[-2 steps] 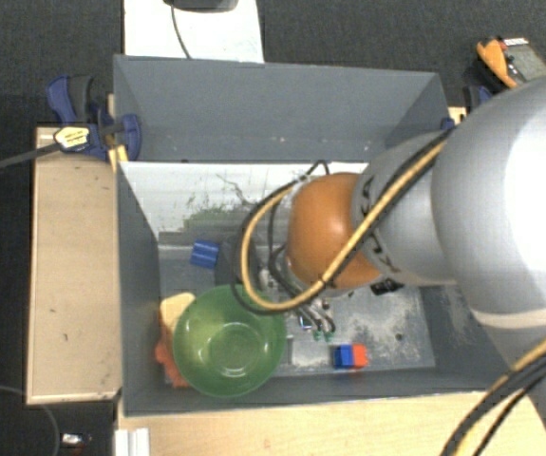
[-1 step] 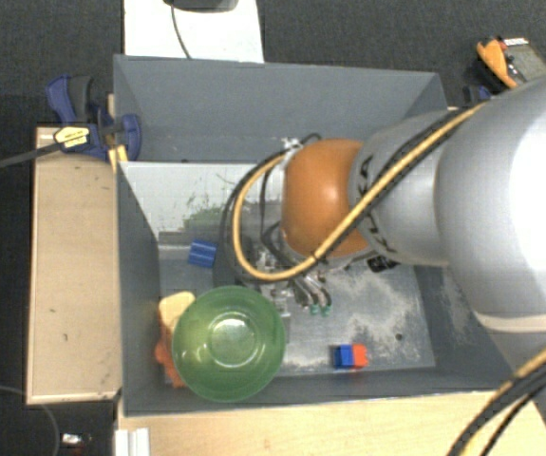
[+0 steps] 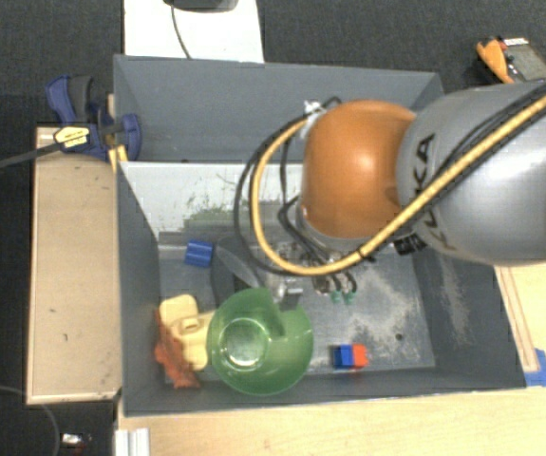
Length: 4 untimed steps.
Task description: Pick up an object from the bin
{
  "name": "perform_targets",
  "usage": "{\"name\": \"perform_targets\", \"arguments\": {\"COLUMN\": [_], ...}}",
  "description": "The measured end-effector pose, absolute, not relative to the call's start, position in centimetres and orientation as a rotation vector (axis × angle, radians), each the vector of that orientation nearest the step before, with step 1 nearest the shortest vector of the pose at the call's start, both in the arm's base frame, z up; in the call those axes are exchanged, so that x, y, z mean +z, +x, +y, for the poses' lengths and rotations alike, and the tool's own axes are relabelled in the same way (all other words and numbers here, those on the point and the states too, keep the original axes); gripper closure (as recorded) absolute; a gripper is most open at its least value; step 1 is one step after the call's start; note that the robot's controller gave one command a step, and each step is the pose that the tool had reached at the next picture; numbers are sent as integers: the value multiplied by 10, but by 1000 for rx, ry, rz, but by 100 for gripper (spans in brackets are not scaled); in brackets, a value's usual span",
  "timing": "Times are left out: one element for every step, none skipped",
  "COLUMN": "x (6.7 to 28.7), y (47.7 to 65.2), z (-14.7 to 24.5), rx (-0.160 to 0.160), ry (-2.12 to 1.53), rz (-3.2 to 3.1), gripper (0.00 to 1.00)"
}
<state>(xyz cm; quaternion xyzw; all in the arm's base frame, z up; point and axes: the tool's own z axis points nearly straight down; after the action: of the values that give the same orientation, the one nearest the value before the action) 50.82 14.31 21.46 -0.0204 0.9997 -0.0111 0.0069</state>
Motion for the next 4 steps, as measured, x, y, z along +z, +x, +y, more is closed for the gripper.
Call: {"name": "perform_targets", "arguments": {"x": [214, 154, 136, 201], "y": [508, 529, 551, 543], "z": [143, 177, 180, 170], "rx": [-36, -33, -34, -37], "ry": [-67, -199, -216, -236], "rz": [3127, 3115, 3120, 3121], "gripper": [100, 100, 100, 100]}}
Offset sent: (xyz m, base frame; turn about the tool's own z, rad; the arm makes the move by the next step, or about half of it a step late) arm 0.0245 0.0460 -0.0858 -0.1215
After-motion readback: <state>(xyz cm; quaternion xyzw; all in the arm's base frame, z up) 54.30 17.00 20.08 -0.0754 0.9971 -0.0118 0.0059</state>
